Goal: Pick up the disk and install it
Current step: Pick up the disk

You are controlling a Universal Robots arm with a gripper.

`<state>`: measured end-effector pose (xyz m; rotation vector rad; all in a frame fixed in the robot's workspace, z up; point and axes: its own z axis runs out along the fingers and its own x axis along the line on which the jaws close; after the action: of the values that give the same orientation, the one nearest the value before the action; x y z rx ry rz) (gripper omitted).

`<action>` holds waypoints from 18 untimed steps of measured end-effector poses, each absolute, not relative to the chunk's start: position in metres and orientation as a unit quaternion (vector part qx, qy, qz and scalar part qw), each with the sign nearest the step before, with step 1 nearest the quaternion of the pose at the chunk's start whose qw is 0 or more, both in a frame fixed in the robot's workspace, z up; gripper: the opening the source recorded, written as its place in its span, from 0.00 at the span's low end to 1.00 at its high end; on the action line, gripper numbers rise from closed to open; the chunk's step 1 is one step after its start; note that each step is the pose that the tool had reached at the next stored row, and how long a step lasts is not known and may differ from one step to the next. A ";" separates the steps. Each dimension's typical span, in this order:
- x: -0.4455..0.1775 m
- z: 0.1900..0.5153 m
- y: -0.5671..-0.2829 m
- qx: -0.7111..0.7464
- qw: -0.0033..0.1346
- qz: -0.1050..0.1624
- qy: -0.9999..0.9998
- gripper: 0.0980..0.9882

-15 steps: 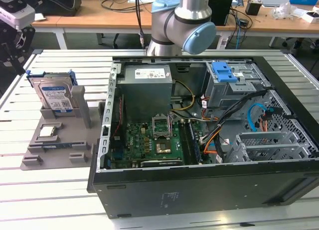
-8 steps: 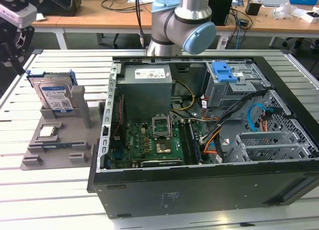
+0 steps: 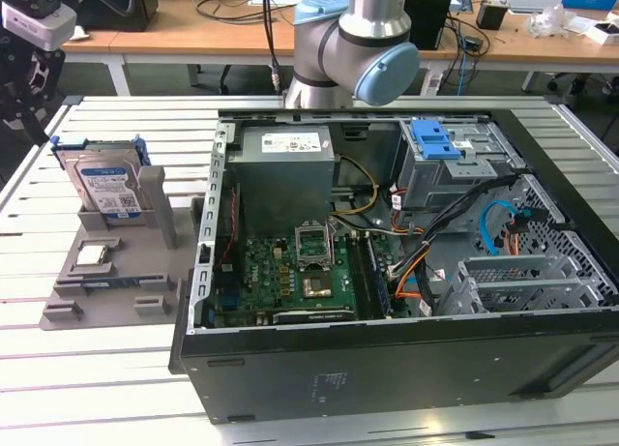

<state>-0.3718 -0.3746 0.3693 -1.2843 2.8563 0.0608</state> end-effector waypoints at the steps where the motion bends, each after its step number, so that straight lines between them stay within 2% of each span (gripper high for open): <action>1: -0.372 0.369 -0.375 -0.414 0.005 0.019 0.910 0.01; 18: -0.372 0.369 -0.375 -0.483 0.003 0.020 0.875 0.01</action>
<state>-0.3718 -0.3746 0.3693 -1.5146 2.7448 0.0619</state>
